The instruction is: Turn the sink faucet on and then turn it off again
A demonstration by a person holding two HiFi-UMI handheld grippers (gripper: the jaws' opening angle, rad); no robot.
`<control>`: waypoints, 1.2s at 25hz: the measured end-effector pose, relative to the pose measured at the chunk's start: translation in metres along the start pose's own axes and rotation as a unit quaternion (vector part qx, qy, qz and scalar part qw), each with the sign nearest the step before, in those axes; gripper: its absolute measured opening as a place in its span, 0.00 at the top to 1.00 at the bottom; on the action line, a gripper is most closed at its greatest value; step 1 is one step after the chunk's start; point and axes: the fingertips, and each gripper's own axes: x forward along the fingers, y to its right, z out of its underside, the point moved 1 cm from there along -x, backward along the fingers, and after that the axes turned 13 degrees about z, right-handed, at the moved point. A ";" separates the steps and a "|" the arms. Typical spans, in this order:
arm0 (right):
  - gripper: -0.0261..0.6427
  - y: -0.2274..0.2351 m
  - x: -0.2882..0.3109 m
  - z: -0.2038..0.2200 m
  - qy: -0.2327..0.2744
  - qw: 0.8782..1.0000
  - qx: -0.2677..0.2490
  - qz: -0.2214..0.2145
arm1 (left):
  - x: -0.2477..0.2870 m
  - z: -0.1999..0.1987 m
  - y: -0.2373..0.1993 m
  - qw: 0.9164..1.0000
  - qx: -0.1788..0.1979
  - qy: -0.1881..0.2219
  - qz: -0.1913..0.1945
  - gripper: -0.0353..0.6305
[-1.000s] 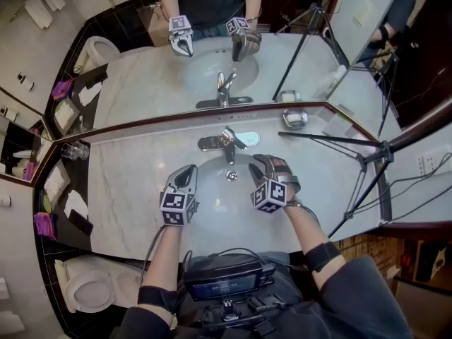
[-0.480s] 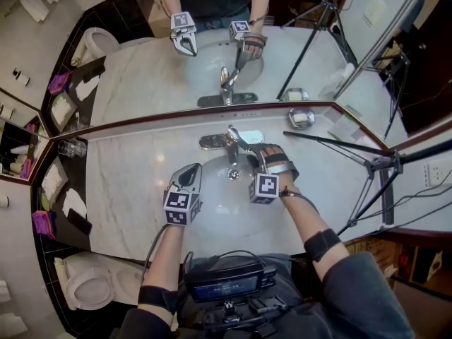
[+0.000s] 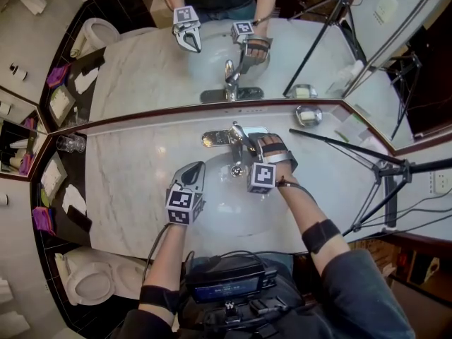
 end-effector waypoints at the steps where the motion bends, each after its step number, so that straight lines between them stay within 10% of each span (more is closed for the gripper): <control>1: 0.64 0.001 0.003 -0.001 0.000 1.000 -0.003 -0.001 | 0.001 0.001 -0.001 1.000 -0.001 -0.001 0.001 0.95; 30: 0.65 0.025 0.022 -0.019 0.001 1.000 0.012 -0.027 | 0.012 0.017 -0.007 1.000 -0.011 -0.015 0.007 0.95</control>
